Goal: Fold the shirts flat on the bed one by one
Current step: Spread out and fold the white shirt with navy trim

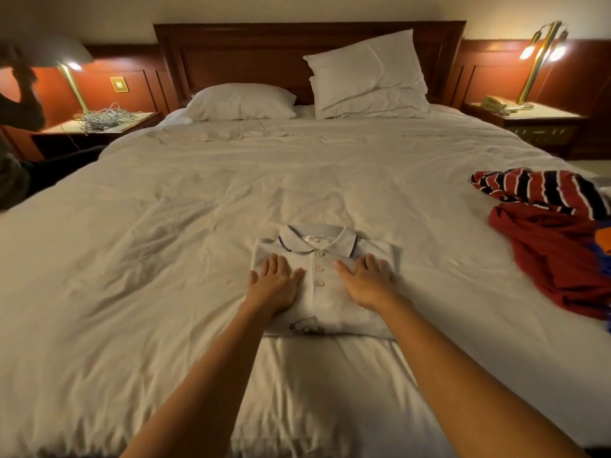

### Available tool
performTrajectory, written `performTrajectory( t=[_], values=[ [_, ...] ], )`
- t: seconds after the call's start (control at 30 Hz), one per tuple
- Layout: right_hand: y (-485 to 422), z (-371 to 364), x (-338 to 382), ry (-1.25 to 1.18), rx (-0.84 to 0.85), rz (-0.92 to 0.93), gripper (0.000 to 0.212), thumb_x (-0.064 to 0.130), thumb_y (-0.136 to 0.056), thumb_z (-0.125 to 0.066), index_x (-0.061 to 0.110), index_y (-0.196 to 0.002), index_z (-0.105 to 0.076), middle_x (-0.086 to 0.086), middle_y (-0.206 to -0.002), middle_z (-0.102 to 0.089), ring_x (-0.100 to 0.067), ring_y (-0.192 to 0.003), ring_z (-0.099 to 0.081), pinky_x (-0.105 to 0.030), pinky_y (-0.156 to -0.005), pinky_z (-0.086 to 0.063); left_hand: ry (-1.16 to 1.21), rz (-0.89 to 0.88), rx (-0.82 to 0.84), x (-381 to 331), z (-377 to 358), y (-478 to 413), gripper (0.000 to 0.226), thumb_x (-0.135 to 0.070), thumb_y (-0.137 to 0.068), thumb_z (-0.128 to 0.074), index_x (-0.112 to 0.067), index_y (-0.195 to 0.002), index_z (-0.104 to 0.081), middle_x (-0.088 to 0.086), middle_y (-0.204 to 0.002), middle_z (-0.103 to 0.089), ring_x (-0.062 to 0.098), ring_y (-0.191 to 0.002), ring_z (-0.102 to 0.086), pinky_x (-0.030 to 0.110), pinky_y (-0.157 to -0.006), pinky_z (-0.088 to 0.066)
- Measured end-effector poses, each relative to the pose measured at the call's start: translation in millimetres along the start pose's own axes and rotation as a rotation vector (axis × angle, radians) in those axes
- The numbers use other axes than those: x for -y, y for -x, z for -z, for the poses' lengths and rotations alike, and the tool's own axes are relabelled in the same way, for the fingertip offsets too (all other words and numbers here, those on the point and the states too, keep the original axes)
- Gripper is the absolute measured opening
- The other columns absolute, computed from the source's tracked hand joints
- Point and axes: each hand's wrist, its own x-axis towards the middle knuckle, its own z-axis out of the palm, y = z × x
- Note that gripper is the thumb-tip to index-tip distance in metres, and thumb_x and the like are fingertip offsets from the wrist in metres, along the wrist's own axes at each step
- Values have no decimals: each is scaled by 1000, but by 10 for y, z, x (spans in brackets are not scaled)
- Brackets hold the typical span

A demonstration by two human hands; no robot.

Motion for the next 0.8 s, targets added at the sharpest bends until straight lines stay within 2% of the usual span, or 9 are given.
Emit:
performTrajectory(
  t=[0.07,0.13,0.2,0.27,0.33,0.4,0.5,0.63,0.8],
  values=[
    [-154,-99,-24,9,-19,-37,90,74,-93,-4,13,-159,1,-6,-167,8,-32,-152,8,-54,-120,4,33,20,-49,64,-71,-122,67,-50,-105,-16,-16,-160,5,4,-166,13,18,-153,11,50,-123,5],
    [-302,-123,-45,1,-30,-41,91,74,-92,-2,13,-158,7,-5,-166,12,-30,-152,12,-54,-119,7,30,20,-89,118,-100,-219,64,-46,-105,-16,-19,-160,6,1,-166,16,17,-152,15,51,-122,8],
    [-438,-126,-85,16,-41,-36,88,73,-91,2,16,-158,10,-2,-166,14,-27,-152,15,-55,-119,9,40,37,-138,169,-99,-321,61,-44,-106,-15,-22,-160,2,-1,-167,13,19,-153,12,51,-123,6],
    [-555,-150,-141,32,-73,-18,86,72,-91,4,20,-159,6,0,-167,11,-25,-152,15,-55,-120,8,41,33,-213,216,-123,-410,57,-41,-106,-15,-23,-160,-8,-1,-168,2,23,-154,-1,51,-123,0],
    [-666,-191,-182,25,-139,3,84,71,-92,2,21,-159,-7,0,-167,-1,-24,-153,8,-53,-121,4,40,20,-333,255,-137,-493,51,-38,-106,-18,-23,-154,-27,0,-164,-20,25,-148,-22,49,-120,-11],
    [-782,-218,-202,11,-242,13,76,67,-96,-5,22,-152,-29,-1,-161,-22,-24,-150,-9,-49,-120,-5,53,39,-433,292,-125,-605,43,-39,-106,-23,-27,-142,-44,1,-152,-40,28,-137,-37,46,-114,-19],
    [-939,-208,-234,5,-378,9,62,59,-100,-16,21,-132,-52,-4,-138,-49,-26,-130,-37,-41,-109,-25,97,93,-474,365,-93,-782,37,-43,-105,-31,-30,-128,-57,4,-137,-49,32,-125,-41,45,-108,-26],
    [-1108,-187,-254,9,-437,29,57,58,-100,-18,18,-108,-58,-5,-116,-64,-29,-115,-48,-45,-98,-30,163,62,-470,480,-36,-989,28,-42,-103,-42,-25,-116,-62,4,-128,-50,30,-121,-41,44,-103,-27],
    [-1233,-145,-280,43,-519,69,51,59,-101,-20,22,-88,-53,-9,-98,-72,-31,-105,-60,-45,-93,-30,250,-14,-486,599,14,-1149,20,-35,-105,-40,-25,-102,-57,2,-115,-61,24,-109,-44,37,-91,-25]
  ],
)
